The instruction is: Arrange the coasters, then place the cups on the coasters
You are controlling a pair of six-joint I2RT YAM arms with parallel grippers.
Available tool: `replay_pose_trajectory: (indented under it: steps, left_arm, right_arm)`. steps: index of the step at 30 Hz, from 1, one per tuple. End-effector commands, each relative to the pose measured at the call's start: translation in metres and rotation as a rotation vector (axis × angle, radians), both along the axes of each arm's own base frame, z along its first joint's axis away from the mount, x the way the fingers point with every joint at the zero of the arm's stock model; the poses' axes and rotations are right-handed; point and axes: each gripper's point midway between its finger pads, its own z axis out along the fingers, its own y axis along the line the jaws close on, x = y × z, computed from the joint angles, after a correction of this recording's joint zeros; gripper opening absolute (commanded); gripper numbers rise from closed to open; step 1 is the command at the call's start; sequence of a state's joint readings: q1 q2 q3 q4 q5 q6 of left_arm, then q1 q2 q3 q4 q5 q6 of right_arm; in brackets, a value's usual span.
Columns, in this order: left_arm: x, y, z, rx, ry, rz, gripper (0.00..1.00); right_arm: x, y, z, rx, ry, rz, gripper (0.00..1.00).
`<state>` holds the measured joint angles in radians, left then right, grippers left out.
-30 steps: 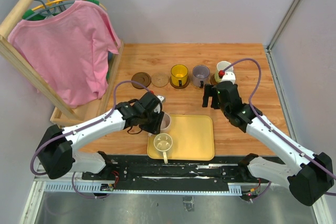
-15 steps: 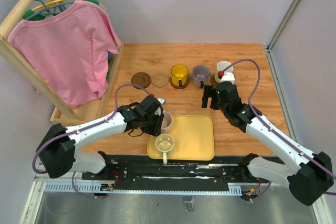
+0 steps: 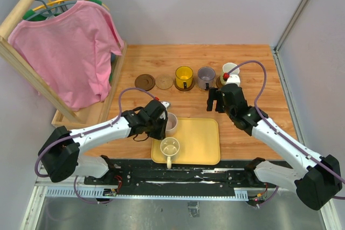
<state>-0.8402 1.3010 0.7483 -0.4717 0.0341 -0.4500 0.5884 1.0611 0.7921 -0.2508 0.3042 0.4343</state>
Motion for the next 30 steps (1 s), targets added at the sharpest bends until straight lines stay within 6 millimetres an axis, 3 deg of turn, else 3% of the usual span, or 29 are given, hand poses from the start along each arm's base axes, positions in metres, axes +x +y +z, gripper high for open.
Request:
replay_pose_trajectory:
  steps: [1, 6, 14, 26, 30]
  left_arm:
    - [0.004, -0.001, -0.005, 0.000, -0.024, 0.015, 0.16]
    - [0.004, -0.001, -0.006, 0.003, -0.027, 0.014, 0.01]
    - [0.012, -0.003, 0.008, -0.020, -0.108, 0.024, 0.01]
    - [0.055, -0.010, 0.062, -0.075, -0.361, 0.083, 0.01]
    - [0.069, -0.011, 0.071, -0.056, -0.416, 0.097, 0.01]
  right_arm:
    - [0.003, -0.002, -0.004, 0.014, 0.005, -0.017, 0.84]
    - [0.002, -0.002, -0.003, 0.021, 0.003, -0.016, 0.84]
    - [0.001, -0.003, -0.004, 0.022, 0.002, -0.018, 0.83]
    - [0.001, -0.005, -0.003, 0.025, -0.009, -0.024, 0.79]
    - [0.000, -0.007, -0.003, 0.023, -0.013, -0.030, 0.78]
